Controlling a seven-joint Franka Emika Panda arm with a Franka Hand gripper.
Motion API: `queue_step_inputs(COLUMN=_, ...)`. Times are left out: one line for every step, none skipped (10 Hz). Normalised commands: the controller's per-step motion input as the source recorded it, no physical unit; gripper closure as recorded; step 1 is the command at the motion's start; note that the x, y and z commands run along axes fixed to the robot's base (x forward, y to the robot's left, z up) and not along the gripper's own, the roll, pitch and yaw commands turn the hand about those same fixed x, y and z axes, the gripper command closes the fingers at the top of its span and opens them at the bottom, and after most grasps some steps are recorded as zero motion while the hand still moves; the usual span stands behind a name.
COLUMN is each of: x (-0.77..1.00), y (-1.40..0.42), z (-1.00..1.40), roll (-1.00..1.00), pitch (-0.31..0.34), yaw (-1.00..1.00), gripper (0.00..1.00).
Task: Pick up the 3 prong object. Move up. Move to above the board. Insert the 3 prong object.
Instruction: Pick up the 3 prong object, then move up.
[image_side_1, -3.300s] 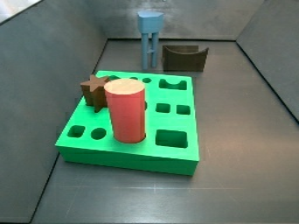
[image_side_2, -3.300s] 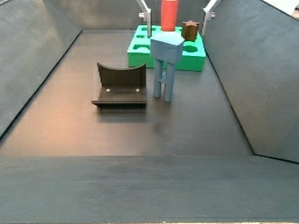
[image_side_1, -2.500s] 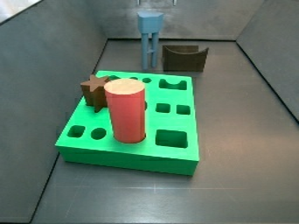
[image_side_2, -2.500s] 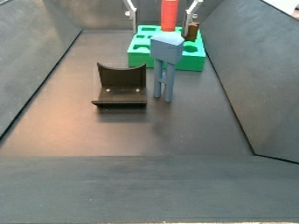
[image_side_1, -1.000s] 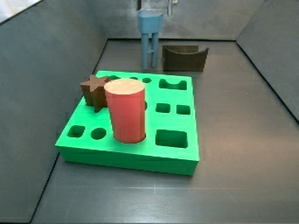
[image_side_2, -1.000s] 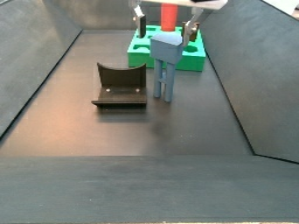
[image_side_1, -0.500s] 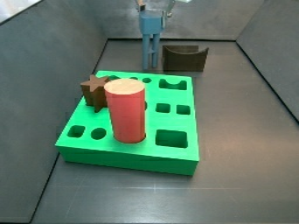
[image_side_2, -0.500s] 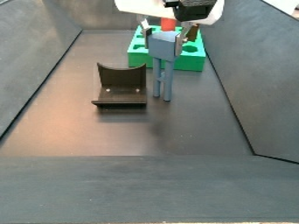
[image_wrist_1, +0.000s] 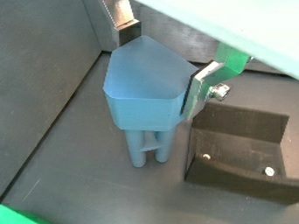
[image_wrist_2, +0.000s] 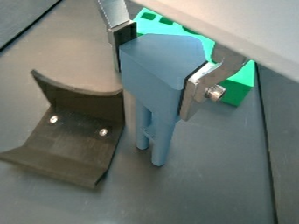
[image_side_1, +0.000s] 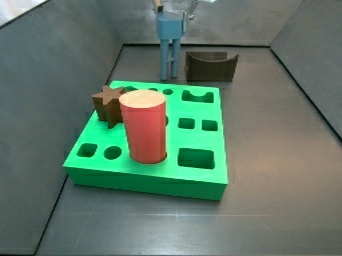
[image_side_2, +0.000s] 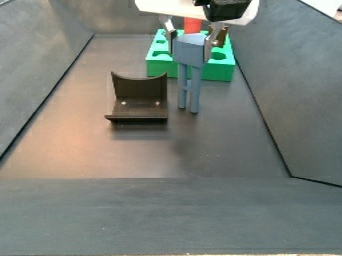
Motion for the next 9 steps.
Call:
queue_step_inputs(x=0.00, y=0.00, z=0.00, roll=0.00, pitch=0.000, yaw=0.00, gripper=1.00)
queue_step_inputs(x=0.00, y=0.00, z=0.00, roll=0.00, pitch=0.000, yaw=0.00, gripper=1.00)
queue_step_inputs(x=0.00, y=0.00, z=0.00, roll=0.00, pitch=0.000, yaw=0.00, gripper=1.00)
queue_step_inputs(x=0.00, y=0.00, z=0.00, roll=0.00, pitch=0.000, yaw=0.00, gripper=1.00)
queue_step_inputs(x=0.00, y=0.00, z=0.00, roll=0.00, pitch=0.000, yaw=0.00, gripper=1.00)
queue_step_inputs(x=0.00, y=0.00, z=0.83, roll=0.00, pitch=0.000, yaw=0.00, gripper=1.00)
queue_step_inputs(x=0.01, y=0.07, z=0.74, roll=-0.01, pitch=0.013, yaw=0.05, gripper=1.00)
queue_step_inputs(x=0.01, y=0.05, z=0.65, roll=-0.02, pitch=0.024, yaw=0.05, gripper=1.00)
queue_step_inputs(x=0.01, y=0.03, z=0.45, roll=-0.04, pitch=0.043, yaw=0.03, gripper=1.00)
